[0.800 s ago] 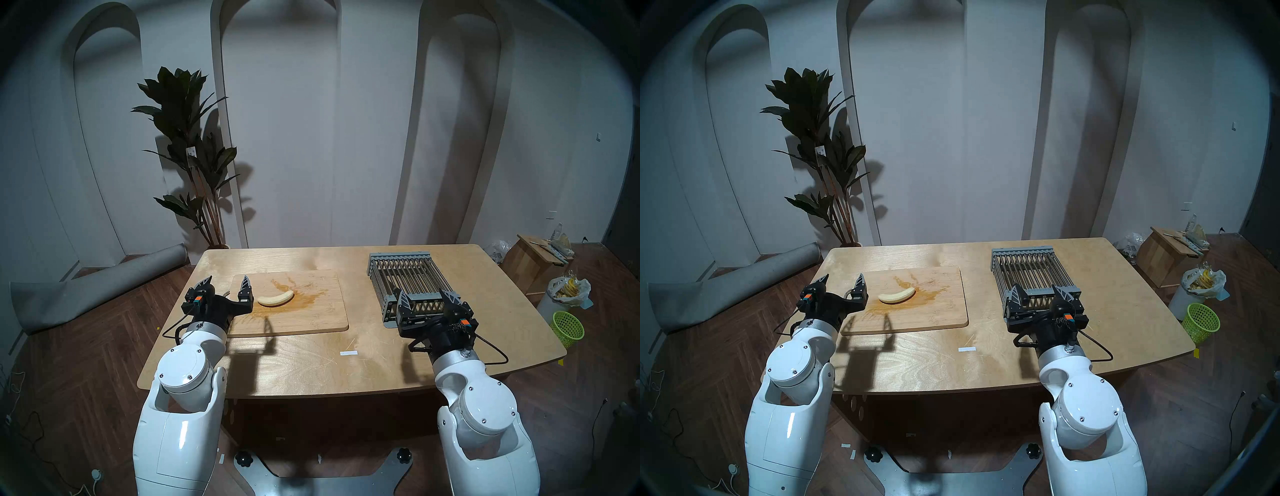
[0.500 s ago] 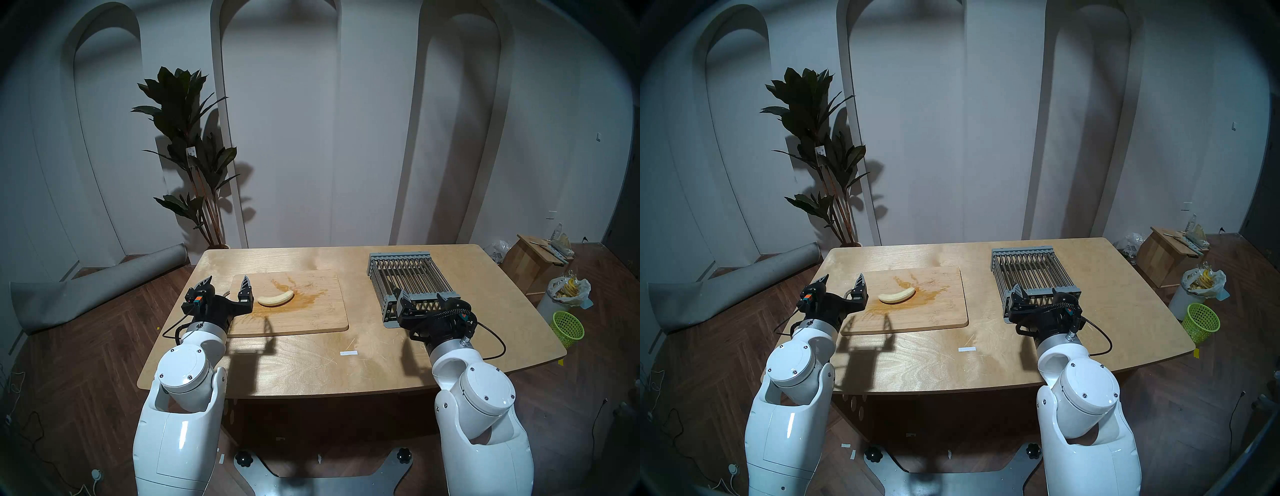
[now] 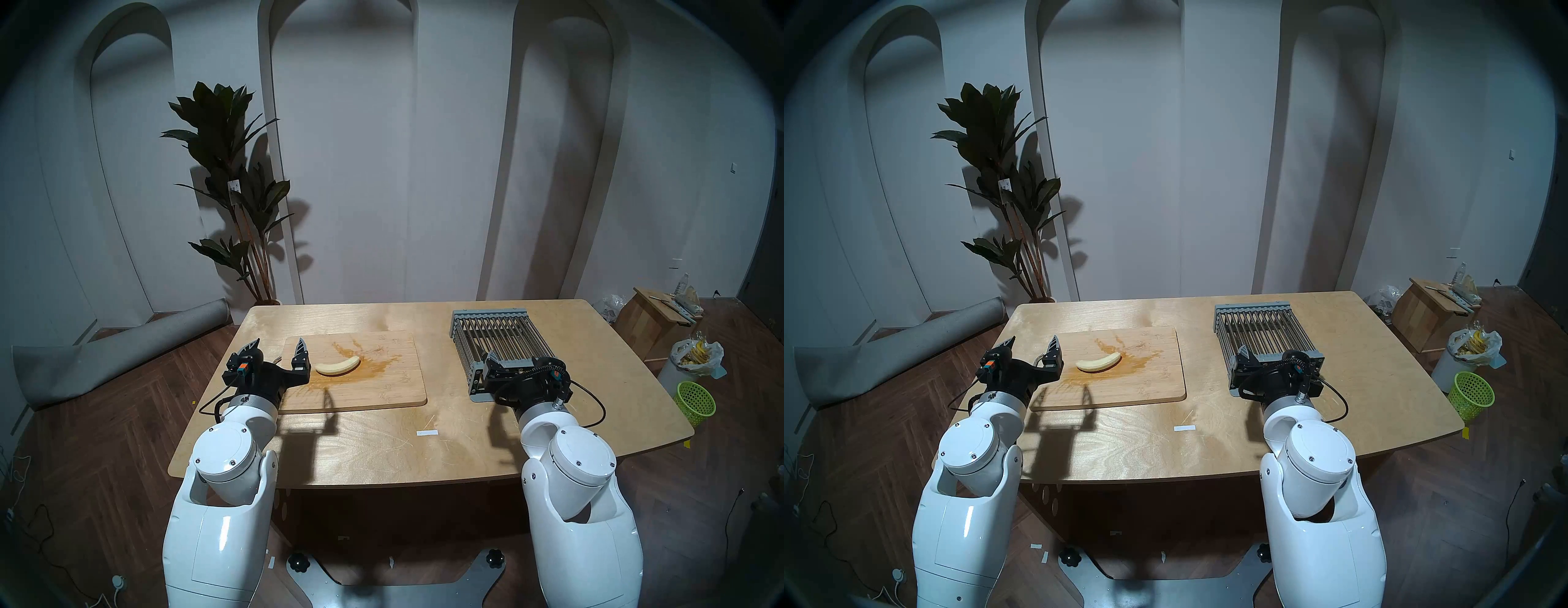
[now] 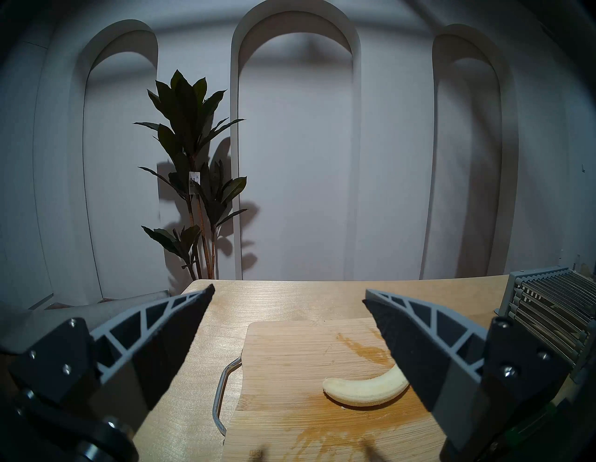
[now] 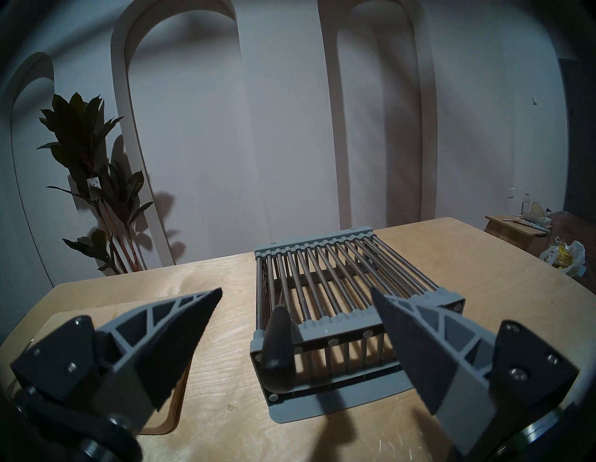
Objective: Cut the banana into four pieces on the cutting board
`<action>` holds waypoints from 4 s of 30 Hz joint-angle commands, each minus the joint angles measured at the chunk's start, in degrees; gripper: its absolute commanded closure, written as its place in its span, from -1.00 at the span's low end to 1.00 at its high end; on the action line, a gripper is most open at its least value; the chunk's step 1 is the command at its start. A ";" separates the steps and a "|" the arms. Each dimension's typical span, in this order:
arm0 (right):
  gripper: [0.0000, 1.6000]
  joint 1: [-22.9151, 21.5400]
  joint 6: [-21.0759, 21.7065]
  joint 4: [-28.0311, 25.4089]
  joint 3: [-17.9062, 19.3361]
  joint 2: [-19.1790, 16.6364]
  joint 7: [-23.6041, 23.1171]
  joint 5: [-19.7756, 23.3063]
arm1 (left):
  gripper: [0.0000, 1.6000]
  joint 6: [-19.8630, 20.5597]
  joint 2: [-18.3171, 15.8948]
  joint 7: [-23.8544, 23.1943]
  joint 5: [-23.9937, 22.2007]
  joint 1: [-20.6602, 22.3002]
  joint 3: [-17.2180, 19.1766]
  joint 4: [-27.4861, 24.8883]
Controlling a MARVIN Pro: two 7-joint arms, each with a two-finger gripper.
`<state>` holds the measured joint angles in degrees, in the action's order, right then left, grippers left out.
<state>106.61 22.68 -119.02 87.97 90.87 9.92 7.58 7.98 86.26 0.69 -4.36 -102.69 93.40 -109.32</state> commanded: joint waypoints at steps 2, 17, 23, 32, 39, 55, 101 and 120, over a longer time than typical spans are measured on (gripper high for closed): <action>-1.00 -5.09 2.90 -1.22 -0.79 0.51 2.34 -0.85 | -1.00 -0.23 -0.06 0.04 -0.01 0.45 0.09 -1.10; -1.00 -6.51 2.07 3.75 -3.30 -0.22 4.35 -3.64 | -1.00 -0.21 -0.16 0.13 -0.09 0.42 0.04 -1.15; -1.00 -7.16 1.30 5.03 -3.34 -0.35 4.25 -3.64 | -1.00 -0.21 -0.20 0.17 -0.13 0.42 0.01 -1.15; -1.00 -8.02 6.31 5.45 -3.72 0.12 6.29 -2.69 | -1.00 -0.21 -0.27 0.23 -0.18 0.41 -0.03 -1.16; -1.00 -9.49 9.21 3.07 -4.59 -1.50 6.43 -4.45 | -1.00 -0.24 -0.31 0.27 -0.22 0.43 -0.06 -1.11; -1.00 -10.43 10.44 7.48 -5.65 -0.80 7.92 -4.68 | -1.00 -0.22 -0.42 0.38 -0.32 0.40 -0.12 -1.16; -1.00 -15.70 8.22 14.43 -5.77 -3.21 4.70 -4.24 | -1.00 -0.24 -0.77 0.69 -0.61 0.38 -0.33 -1.16; -1.00 -12.11 7.33 12.17 -5.82 -4.13 4.34 -4.59 | -1.00 -0.25 -0.91 0.83 -0.74 0.38 -0.42 -1.16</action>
<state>93.89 31.04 -104.99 81.97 87.53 14.81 3.02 7.98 85.41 1.48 -5.12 -102.78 92.88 -109.31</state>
